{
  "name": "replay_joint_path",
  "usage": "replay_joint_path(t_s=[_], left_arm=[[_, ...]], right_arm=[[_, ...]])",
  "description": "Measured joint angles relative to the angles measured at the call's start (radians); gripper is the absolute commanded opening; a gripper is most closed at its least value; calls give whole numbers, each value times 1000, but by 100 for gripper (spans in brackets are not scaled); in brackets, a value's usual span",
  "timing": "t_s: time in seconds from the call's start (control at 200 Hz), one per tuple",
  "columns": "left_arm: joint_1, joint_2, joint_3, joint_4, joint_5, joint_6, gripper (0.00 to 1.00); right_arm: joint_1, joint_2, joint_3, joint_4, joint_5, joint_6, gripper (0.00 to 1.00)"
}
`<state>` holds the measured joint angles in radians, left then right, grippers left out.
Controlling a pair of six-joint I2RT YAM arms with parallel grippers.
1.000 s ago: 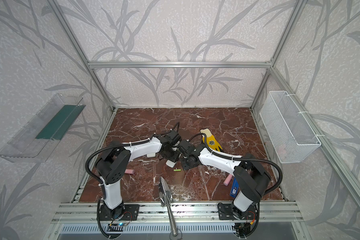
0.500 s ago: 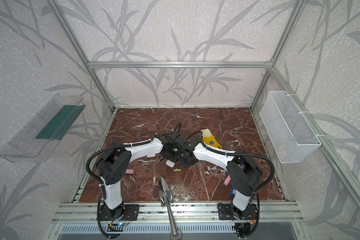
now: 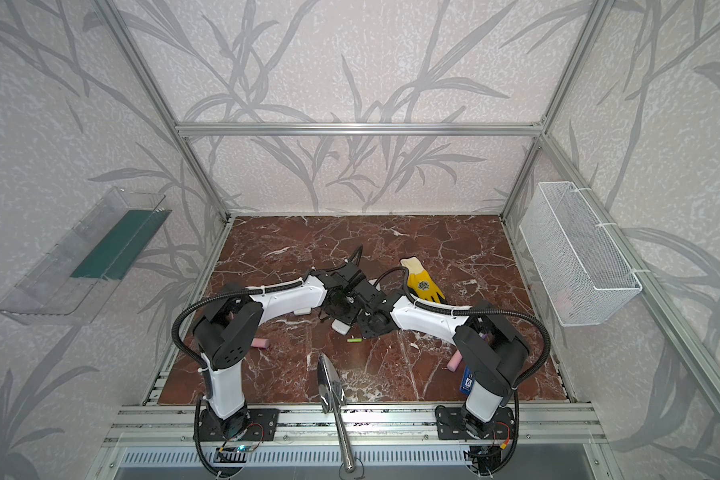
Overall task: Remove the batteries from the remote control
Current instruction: 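Lever the screwdriver tip under the remaining green battery, flipping it out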
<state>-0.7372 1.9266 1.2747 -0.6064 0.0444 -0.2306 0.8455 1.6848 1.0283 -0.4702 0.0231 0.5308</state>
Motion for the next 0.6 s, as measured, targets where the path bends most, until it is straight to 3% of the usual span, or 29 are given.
replay_joint_path(t_s=[0.6], left_arm=[[-17, 36, 71, -94, -61, 136, 18]], right_arm=[[4, -172, -320, 322, 10, 30, 0]])
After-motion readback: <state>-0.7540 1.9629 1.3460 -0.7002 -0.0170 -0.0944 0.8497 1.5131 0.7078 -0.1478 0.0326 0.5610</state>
